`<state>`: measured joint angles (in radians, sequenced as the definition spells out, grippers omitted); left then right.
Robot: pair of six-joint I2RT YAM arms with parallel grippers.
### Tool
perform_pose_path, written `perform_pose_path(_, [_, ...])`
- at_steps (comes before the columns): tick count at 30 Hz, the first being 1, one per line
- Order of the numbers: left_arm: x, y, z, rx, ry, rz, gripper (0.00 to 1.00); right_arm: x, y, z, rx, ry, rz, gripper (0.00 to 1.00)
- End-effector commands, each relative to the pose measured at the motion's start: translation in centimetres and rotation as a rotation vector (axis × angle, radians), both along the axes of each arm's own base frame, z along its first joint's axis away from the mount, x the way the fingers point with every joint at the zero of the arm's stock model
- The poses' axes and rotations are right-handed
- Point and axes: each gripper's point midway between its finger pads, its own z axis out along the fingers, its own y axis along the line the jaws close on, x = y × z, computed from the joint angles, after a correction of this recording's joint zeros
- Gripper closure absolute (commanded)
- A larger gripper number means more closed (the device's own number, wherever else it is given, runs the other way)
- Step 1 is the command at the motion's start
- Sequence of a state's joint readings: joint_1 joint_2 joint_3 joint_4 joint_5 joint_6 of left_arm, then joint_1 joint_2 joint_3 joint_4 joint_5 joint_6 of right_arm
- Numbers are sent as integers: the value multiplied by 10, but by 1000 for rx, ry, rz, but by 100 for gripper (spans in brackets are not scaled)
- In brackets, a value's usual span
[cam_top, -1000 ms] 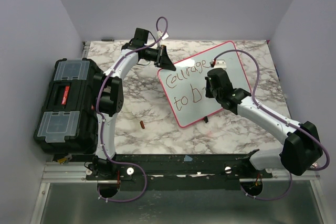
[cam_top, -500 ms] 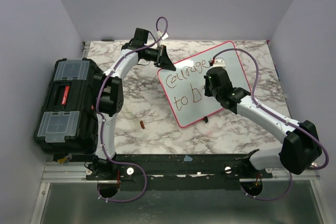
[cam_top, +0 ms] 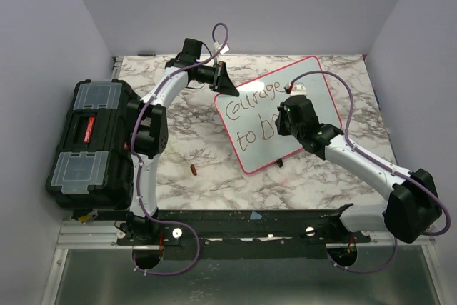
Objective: Write a sentence on the whiteboard
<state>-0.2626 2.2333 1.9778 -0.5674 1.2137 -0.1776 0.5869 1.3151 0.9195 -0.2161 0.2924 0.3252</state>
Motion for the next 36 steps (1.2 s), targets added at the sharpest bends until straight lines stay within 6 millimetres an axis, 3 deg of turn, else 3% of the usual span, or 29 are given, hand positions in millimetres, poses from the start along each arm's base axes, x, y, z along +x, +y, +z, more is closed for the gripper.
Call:
perform_pose_path(1, [11, 1, 8, -20, -169, -17, 100, -17, -3, -21, 10, 68, 24, 99])
perform_pose_path(18, [11, 1, 8, -20, -170, -18, 100, -38, -30, -43, -60, 118, -38, 99])
perform_pose_path(25, [11, 1, 8, -20, -168, -18, 100, -36, -44, -41, -103, 105, -101, 99])
perform_pose_path(36, [10, 1, 8, -20, -170, -18, 100, -24, -43, -27, -111, 71, -128, 99])
